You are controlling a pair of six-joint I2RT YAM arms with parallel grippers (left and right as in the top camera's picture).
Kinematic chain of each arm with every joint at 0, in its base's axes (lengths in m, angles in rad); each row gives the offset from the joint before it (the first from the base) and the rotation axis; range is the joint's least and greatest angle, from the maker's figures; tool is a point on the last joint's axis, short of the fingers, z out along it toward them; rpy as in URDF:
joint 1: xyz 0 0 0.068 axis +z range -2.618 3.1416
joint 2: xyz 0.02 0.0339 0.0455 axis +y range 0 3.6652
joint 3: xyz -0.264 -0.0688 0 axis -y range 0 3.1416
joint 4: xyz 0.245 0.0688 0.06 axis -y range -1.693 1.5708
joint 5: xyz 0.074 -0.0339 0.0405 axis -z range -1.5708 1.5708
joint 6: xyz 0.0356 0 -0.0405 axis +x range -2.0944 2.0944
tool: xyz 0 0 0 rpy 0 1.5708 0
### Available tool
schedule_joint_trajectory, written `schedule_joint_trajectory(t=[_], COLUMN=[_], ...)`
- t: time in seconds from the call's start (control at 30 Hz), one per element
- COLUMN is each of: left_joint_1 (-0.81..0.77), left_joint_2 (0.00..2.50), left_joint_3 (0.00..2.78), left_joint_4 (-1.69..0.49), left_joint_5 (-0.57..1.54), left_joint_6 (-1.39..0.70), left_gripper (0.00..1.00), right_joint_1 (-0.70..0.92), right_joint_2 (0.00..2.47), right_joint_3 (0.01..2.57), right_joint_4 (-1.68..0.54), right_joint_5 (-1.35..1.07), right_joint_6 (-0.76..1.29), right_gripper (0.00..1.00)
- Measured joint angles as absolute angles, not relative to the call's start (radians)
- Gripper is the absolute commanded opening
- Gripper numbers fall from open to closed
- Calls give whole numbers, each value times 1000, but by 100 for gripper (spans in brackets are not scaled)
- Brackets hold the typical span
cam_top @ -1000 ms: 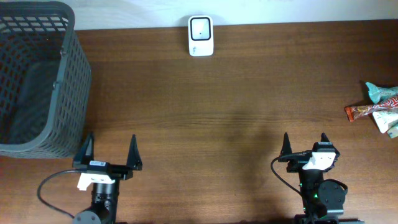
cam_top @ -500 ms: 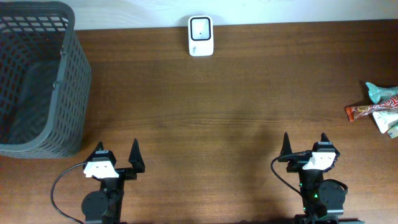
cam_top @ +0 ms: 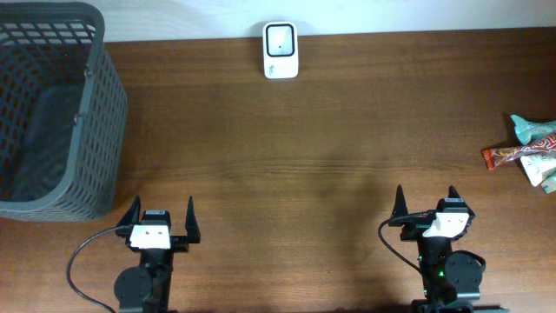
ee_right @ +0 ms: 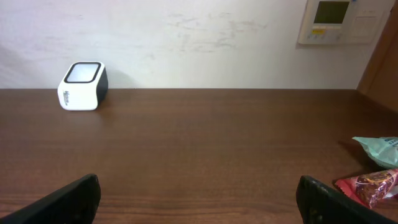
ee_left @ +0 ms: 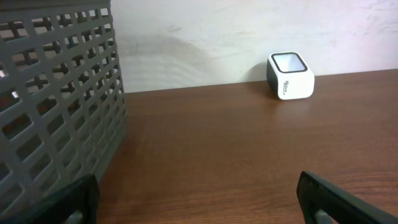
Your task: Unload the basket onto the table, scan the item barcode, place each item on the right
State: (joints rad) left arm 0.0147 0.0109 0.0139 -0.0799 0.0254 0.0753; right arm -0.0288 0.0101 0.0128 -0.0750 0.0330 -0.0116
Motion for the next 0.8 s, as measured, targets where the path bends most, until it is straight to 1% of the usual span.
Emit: schedule_joint_trajectory(t=[0.27,0.4,0.57,0.8], left_joint_1=[15,15,15,15], left_joint_2=[11,11,11,11], left_joint_3=[14,14,14,14], left_joint_4=[-81,-81,-79,-79], left_joint_5=[17,-28,-80,-83], left_joint_6=[27,11,7,7], left_gripper=[99,99,99,99], right_joint_1=[-29,-29,-29,-29], right_joint_2=[10,10,10,10], right_joint_3=[13,13,13,13], right_joint_4=[-75,-75,-75,-75], right_joint_5=[33,33,33,33], right_joint_6=[-12,-12,-12,-12], right_gripper=[99,99,99,99])
